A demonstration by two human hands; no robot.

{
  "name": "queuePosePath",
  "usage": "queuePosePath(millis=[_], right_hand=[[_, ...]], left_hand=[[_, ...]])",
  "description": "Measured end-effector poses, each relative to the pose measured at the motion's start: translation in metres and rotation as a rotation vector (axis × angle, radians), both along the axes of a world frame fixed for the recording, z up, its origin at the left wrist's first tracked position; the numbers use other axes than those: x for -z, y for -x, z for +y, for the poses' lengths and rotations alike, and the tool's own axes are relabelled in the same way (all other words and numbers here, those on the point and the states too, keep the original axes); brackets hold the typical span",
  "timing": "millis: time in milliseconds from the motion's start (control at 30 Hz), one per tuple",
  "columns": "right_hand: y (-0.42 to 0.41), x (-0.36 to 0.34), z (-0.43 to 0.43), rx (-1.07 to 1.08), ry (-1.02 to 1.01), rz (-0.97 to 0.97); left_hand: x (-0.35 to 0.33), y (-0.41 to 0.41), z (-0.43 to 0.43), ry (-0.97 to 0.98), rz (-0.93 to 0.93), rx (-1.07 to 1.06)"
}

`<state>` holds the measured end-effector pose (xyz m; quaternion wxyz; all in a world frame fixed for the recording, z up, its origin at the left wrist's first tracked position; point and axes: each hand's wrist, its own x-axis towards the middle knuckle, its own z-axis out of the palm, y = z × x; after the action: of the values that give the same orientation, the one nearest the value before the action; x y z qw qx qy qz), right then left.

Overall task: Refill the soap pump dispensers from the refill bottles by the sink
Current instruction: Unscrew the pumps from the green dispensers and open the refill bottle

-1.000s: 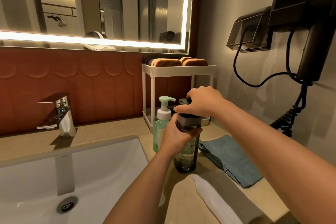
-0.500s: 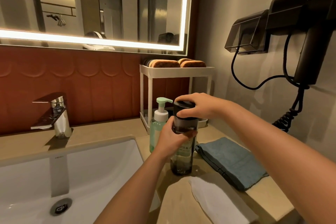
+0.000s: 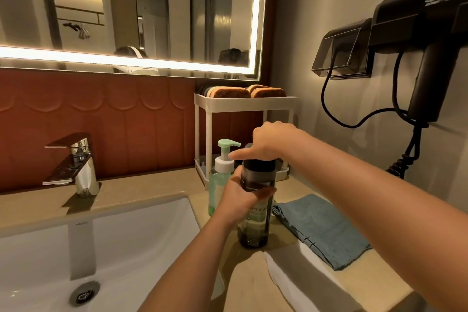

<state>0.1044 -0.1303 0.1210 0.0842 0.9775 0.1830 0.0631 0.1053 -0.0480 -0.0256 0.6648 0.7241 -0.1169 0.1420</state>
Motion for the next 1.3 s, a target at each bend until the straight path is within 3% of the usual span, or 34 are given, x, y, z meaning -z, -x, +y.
queuePosePath(millis=[367,433,567,633,867,1133,1300], right_hand=[[-0.003,-0.023,-0.011,-0.167,-0.07,0.396],[-0.001,-0.023,-0.009,-0.122,-0.112,0.375],[0.0,-0.004,0.001,0.022,-0.012,0.062],[-0.004,0.001,0.003,0.004,-0.062,0.001],[-0.003,-0.019,-0.007,-0.102,-0.124,0.413],[-0.002,-0.008,0.007,0.026,-0.073,0.148],[0.003,-0.022,0.003,-0.045,-0.056,0.351]], left_hand=[[0.0,0.003,0.001,-0.049,-0.026,-0.012],[-0.002,0.005,0.0,-0.048,-0.019,0.001],[-0.003,0.005,-0.002,0.019,0.026,-0.013],[-0.003,0.004,-0.002,0.013,0.029,-0.019],[-0.001,0.004,-0.001,-0.031,-0.037,-0.011],[-0.004,0.005,-0.001,0.0,0.021,-0.028],[-0.002,0.005,0.0,-0.041,-0.008,-0.026]])
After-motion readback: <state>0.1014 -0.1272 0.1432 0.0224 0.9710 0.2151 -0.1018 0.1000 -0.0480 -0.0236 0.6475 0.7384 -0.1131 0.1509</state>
